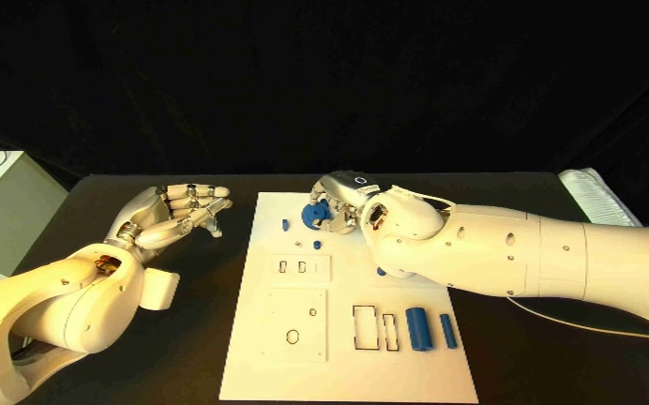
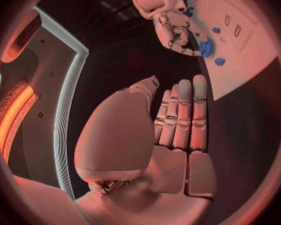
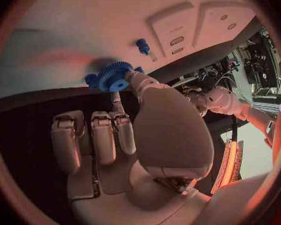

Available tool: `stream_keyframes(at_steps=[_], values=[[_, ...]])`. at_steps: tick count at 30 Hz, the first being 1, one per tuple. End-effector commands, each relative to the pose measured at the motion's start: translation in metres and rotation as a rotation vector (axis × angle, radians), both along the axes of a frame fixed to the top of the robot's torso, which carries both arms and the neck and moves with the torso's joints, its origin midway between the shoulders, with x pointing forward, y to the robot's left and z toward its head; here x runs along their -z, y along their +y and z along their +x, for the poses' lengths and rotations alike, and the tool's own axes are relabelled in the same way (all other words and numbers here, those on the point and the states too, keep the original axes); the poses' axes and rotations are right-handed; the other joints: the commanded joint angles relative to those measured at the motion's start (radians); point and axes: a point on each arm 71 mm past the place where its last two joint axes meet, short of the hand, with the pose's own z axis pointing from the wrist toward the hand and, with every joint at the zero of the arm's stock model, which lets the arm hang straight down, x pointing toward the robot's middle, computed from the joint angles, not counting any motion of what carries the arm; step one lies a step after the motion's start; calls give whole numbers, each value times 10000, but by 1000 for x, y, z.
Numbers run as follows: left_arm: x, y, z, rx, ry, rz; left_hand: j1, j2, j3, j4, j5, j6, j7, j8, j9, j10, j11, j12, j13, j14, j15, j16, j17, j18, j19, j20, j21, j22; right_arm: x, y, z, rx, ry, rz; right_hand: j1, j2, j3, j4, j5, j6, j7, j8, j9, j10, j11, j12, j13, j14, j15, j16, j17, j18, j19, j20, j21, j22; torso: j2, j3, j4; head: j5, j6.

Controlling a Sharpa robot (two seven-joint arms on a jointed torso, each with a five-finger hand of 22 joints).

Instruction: Assemble the parts on the task board

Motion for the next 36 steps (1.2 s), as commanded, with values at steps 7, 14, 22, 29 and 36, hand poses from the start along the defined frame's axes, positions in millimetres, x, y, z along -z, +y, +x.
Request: stream_keyframes(at_steps=[7,14,22,29,36], values=[[-1,-2,0,174,-9,-85,-123,-9,49,5,-67,-75,18,37,11,-63,22,8,9,-28,31,-45,-12,136,-55,19,25,12,2,-5,0,190,-94,-534,-106,-19,78,-7,-33,70,35,32,1,1037,-77,22,2632,1061,-65,43,2634,-69,1047,-48,22,2634,-17,-9,2,-44,5],[-1,-2,0,180,-8,-86,-123,-9,49,5,-67,-75,18,37,11,-63,22,8,9,-28,31,-45,-12,136,-55,19,25,12,3,-3,0,142,-62,-583,-131,-44,88,-13,-58,86,30,37,1,1037,-79,22,2632,1061,-66,43,2634,-69,1047,-48,22,2634,-10,-19,12,-41,12],[-1,-1,-1,167,-3,-80,-123,-9,49,5,-67,-75,18,37,11,-63,22,8,9,-28,31,-45,-12,136,-55,19,25,12,5,-3,3,182,7,-603,-199,-85,105,-15,-140,82,34,28,-7,1037,-78,22,2632,1061,-67,43,2634,-69,1047,-50,22,2634,-2,-29,16,-38,2],[-1,-1,-1,160,0,-77,-123,-9,49,5,-67,-75,18,37,11,-63,22,8,9,-28,31,-45,-12,136,-55,19,25,12,6,0,4,136,45,-437,-674,-262,-170,121,-774,-427,184,-319,-155,980,56,-38,2573,1061,40,43,2634,-69,1047,28,22,2634,-7,-30,22,-31,-4],[-1,-1,-1,146,0,-72,-123,-9,49,5,-67,-75,18,37,11,-63,22,8,9,-28,31,-45,-12,136,-55,19,25,12,6,-1,5,75,76,-309,-968,-232,-735,354,-890,-577,248,-497,-215,883,124,-139,2474,1061,109,43,2634,-69,1047,105,22,2634,-13,-22,13,-15,-17]])
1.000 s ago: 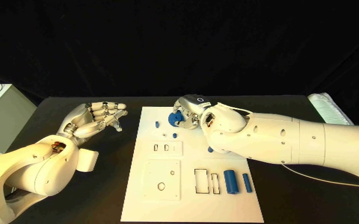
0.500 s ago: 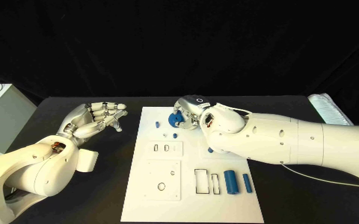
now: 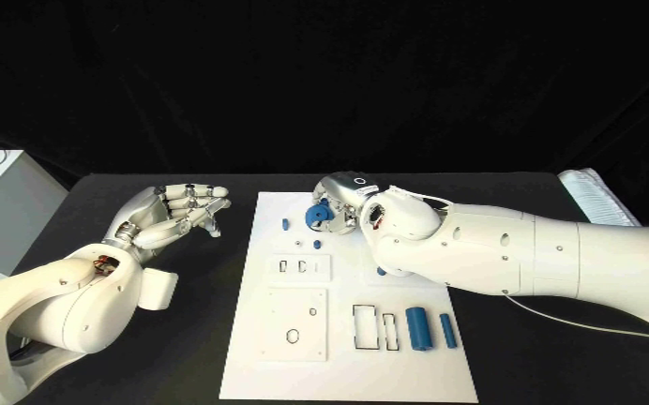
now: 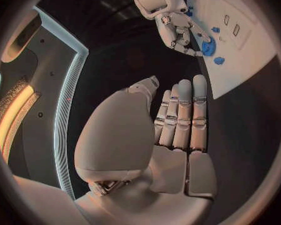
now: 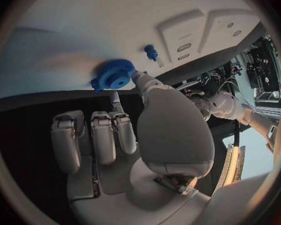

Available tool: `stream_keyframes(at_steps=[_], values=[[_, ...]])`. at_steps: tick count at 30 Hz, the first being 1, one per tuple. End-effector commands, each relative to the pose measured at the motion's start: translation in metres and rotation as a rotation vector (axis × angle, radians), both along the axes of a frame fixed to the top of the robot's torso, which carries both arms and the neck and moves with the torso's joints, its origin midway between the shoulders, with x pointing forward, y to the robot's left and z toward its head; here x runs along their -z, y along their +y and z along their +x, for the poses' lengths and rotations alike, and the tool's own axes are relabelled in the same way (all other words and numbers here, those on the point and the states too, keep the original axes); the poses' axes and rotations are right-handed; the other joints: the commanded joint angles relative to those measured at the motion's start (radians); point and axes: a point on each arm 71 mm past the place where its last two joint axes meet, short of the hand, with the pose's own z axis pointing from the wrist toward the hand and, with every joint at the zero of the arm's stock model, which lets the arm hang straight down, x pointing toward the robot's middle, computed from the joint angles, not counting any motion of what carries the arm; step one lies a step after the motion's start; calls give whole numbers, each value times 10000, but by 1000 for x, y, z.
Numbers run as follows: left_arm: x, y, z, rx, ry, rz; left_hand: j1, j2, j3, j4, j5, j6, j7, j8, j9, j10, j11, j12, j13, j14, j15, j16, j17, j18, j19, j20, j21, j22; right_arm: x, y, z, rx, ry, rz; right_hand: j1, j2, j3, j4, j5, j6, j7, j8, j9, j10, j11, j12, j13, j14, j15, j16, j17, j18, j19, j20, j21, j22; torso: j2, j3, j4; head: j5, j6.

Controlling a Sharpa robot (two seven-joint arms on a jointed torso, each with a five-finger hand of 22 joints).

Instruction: Assemble the parts on the task board

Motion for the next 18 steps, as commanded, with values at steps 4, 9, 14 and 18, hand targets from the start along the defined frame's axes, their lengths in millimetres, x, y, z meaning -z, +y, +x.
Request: stream_keyframes(at_steps=[4,9,14,18], values=[[-1,-2,-1,158,-17,-83,-123,-9,49,5,-67,-75,18,38,12,-64,22,8,12,-28,31,-45,-12,136,-56,18,26,14,0,0,-1,-193,-20,148,-127,24,-154,45,5,-67,19,-81,-22,882,64,-43,2468,1024,77,43,2634,-69,1063,84,22,2629,-3,11,-18,16,-9],[-1,-1,-1,152,-17,-80,-123,-9,49,5,-67,-75,18,38,12,-64,22,8,12,-28,31,-45,-12,136,-56,18,26,14,-2,-2,-3,-249,-193,345,-102,48,-192,52,48,-56,18,-85,-23,885,63,-39,2471,1024,78,43,2634,-69,1063,87,22,2629,-2,14,-4,-3,1],[-1,-1,0,150,-19,-80,-123,-9,49,5,-67,-75,18,38,12,-64,22,8,12,-28,31,-45,-12,136,-56,18,26,14,-2,-7,-5,-290,-181,543,-32,119,-230,64,168,80,-12,-34,-1,925,42,2,2512,1024,67,43,2634,-69,1063,85,22,2629,-4,15,-8,3,-3],[-1,-1,0,136,-21,-76,-123,-9,49,5,-67,-75,18,38,12,-64,22,8,12,-28,31,-45,-12,136,-56,18,26,14,1,-13,-7,-280,123,567,-39,129,-262,87,187,162,-32,1,13,950,26,28,2537,1024,54,43,2634,-69,1063,77,22,2629,-1,17,-17,15,-5]])
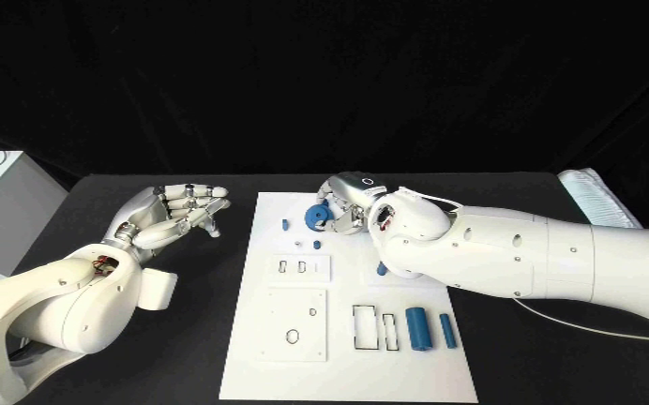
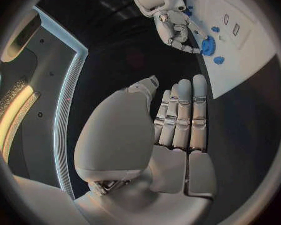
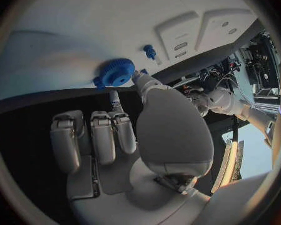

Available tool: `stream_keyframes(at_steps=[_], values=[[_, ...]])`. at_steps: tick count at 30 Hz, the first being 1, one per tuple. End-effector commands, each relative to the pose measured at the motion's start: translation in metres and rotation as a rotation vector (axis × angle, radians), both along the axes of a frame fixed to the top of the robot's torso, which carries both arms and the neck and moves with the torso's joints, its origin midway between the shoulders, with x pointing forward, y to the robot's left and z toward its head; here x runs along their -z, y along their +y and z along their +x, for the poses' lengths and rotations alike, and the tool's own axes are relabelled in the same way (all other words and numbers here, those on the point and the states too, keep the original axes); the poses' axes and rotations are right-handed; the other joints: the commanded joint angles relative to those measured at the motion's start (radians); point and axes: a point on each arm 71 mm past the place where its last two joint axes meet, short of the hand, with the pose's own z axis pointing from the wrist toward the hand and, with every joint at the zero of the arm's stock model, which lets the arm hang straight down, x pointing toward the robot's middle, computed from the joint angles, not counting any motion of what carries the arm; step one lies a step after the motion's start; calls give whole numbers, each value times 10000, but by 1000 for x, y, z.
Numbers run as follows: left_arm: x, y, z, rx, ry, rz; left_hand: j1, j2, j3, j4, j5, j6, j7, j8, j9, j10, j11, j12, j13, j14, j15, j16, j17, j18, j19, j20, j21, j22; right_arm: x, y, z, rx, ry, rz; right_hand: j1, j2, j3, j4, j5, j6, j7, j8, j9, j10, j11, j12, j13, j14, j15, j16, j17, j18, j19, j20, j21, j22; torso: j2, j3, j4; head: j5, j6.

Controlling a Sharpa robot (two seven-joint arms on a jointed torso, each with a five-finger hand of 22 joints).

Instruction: Assemble the parts on the task board

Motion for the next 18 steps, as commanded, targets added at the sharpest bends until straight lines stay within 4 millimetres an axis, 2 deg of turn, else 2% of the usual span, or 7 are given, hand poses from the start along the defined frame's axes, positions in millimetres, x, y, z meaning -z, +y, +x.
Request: stream_keyframes(at_steps=[1,5,14,18], values=[[-1,-1,0,150,-23,-82,-123,-9,49,5,-68,-75,18,38,13,-64,22,8,14,-28,31,-45,-13,136,-56,18,26,15,2,-2,-2,-226,204,160,-11,86,-81,38,30,114,-17,44,18,956,23,34,2543,1024,52,43,2634,-69,1046,28,22,2631,-2,0,-12,19,-13],[-1,-1,0,136,-25,-77,-123,-9,49,5,-68,-75,18,38,13,-64,22,8,14,-28,31,-45,-13,136,-56,18,26,15,5,-5,-3,-215,466,122,-112,82,-204,146,0,164,-37,56,22,965,5,43,2553,1024,34,43,2634,-69,1046,11,22,2631,-5,-4,-30,5,-17],[-1,-1,0,141,-28,-80,-149,-23,75,0,-71,-102,20,40,40,-87,26,9,26,-23,36,-57,-17,138,-106,26,86,48,9,-7,-3,-121,910,193,-252,121,-374,326,-52,151,-42,28,9,952,-1,29,2539,1024,23,43,2634,-69,1046,-4,22,2631,11,-12,52,-27,-14],[-1,-1,0,121,-24,-72,-149,-23,75,0,-71,-102,20,40,40,-87,26,9,26,-23,36,-57,-17,138,-106,26,86,48,10,-7,-1,-14,1004,151,-270,124,-398,348,-60,145,-41,22,7,945,0,22,2533,1024,23,43,2634,-69,1046,-5,22,2631,8,-15,32,-22,-20]])
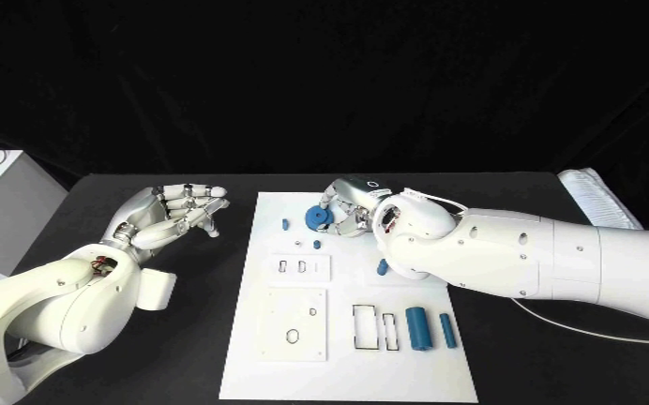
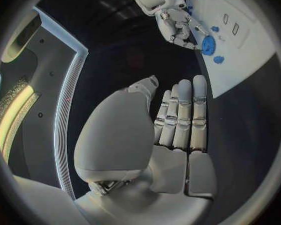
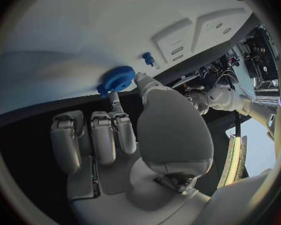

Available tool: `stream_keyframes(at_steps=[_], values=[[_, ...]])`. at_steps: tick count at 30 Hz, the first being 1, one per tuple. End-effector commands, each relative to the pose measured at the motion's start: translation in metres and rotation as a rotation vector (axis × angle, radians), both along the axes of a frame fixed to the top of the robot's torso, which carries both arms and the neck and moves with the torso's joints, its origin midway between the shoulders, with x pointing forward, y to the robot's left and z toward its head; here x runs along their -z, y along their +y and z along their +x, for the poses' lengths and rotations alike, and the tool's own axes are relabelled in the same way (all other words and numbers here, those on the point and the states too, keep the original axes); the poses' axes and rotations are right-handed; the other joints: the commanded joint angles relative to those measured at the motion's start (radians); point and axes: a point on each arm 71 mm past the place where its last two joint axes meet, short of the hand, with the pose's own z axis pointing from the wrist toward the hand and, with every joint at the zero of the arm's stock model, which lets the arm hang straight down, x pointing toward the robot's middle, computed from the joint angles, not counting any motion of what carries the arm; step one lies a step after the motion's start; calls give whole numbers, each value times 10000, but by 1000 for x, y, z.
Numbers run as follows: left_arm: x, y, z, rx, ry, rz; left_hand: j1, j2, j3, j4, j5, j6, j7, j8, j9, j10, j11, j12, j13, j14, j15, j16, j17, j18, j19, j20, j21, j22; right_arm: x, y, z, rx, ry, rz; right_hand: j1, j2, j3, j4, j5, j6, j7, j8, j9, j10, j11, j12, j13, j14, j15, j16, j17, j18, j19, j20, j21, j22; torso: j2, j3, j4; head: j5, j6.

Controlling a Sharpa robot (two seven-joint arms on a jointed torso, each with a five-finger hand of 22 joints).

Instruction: Assemble the parts on the task board

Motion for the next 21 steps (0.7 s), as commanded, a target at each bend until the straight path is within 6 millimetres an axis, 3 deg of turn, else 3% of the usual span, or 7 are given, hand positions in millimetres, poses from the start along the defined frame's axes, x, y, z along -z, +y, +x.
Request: stream_keyframes(at_steps=[1,21], values=[[-1,-1,0,137,-26,-79,-95,31,75,0,-34,-65,-17,40,8,-49,-11,9,8,-23,36,-57,-17,137,-68,-13,36,8,4,2,0,-82,382,-120,-93,23,-51,5,-61,66,5,23,12,943,1,19,2522,1025,24,43,2634,-69,1046,-5,22,2633,2,-8,-11,3,-9],[-1,0,0,92,-25,-64,-91,28,86,-9,-33,-73,-15,40,16,-56,-10,9,11,-22,36,-61,-18,138,-80,-12,51,16,4,-6,-5,-65,291,-163,69,128,-53,-4,-20,347,-83,165,66,1031,-70,112,2612,1025,-28,43,2634,-69,1046,-40,22,2633,-1,3,-8,5,14]])
